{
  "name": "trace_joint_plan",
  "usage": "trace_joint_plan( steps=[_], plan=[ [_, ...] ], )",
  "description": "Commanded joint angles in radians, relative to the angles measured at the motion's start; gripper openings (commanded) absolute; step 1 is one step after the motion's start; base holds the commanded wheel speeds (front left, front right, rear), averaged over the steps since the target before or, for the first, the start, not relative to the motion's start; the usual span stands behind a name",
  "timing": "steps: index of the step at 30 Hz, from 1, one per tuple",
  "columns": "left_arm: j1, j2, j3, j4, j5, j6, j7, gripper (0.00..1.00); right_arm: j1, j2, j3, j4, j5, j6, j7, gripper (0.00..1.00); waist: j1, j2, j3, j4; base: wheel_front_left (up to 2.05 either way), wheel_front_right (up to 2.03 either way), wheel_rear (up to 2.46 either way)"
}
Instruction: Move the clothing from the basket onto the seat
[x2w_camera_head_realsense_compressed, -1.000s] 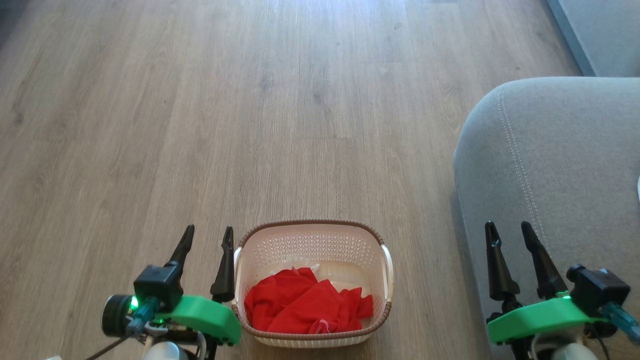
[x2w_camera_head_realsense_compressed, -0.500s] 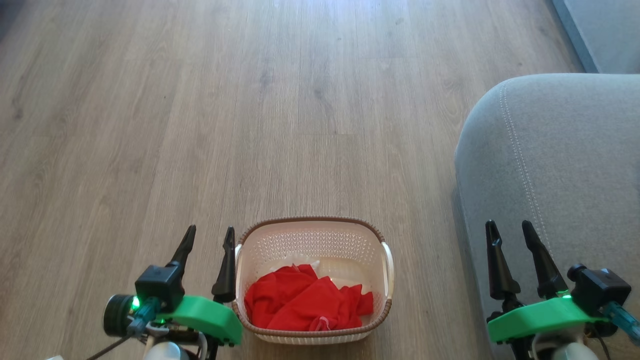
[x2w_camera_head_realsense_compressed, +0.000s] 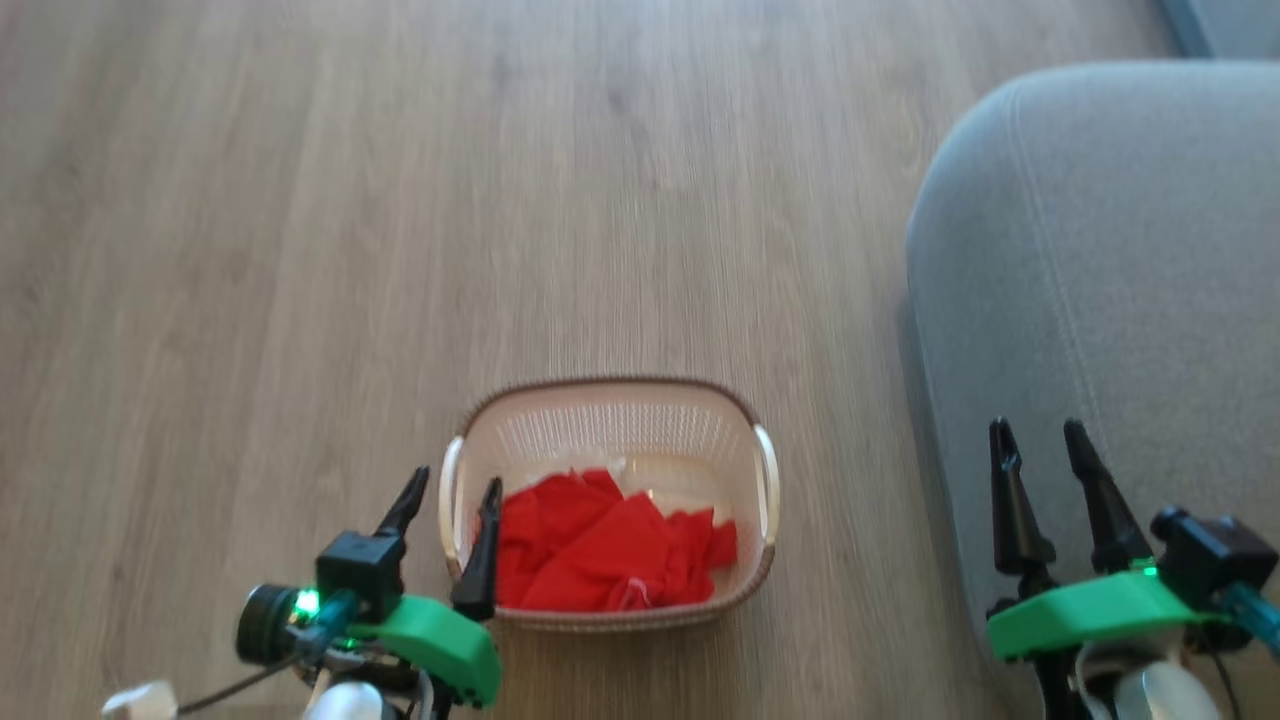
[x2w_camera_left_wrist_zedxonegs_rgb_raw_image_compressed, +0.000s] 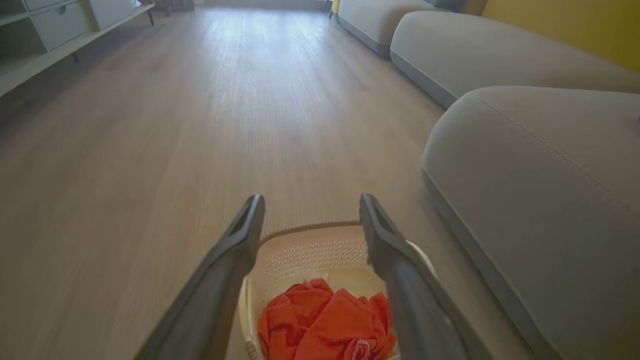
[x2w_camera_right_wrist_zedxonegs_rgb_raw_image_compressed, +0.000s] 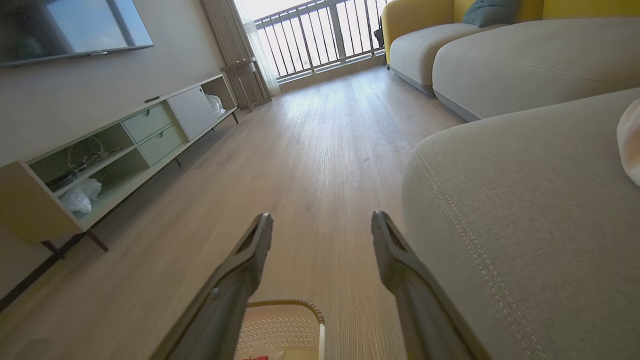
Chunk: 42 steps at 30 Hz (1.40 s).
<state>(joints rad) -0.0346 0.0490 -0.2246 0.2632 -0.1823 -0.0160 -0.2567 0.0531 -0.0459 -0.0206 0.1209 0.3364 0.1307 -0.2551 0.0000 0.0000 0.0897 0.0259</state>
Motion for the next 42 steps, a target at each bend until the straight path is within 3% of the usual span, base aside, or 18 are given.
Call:
trace_joint_plan(
  steps=[1,11,27,31,42],
  plan=[
    [-0.069,0.001,0.024,-0.004,0.02,-0.008,-0.005,1.0,-0.065,-0.004,0.022,-0.029,-0.007,0.0,-0.007,1.0,0.0,0.0,0.069,-0.026,0.0,0.0,0.0],
    [-0.232,0.019,-0.038,0.267,0.158,-0.067,-0.005,1.0,-0.148,-0.004,0.045,-0.036,-0.011,0.0,-0.007,1.0,0.0,0.0,0.318,-0.121,0.0,0.0,0.0],
    [-0.685,0.086,-0.16,0.782,0.232,-0.109,-0.005,1.0,-0.222,-0.004,0.07,-0.098,0.018,0.0,-0.007,1.0,0.0,0.0,0.654,-0.232,0.0,0.0,0.0],
    [-0.782,0.098,-0.191,0.914,0.233,-0.113,0.041,1.0,-0.242,-0.004,0.071,-0.096,0.031,0.0,-0.007,1.0,0.0,0.0,0.719,-0.263,0.0,0.0,0.0],
    [-0.943,0.128,-0.312,1.011,0.181,-0.114,0.17,1.0,-0.241,-0.004,0.098,-0.098,0.024,0.0,-0.007,1.0,0.0,0.0,0.836,-0.318,0.0,0.0,0.0]
  ],
)
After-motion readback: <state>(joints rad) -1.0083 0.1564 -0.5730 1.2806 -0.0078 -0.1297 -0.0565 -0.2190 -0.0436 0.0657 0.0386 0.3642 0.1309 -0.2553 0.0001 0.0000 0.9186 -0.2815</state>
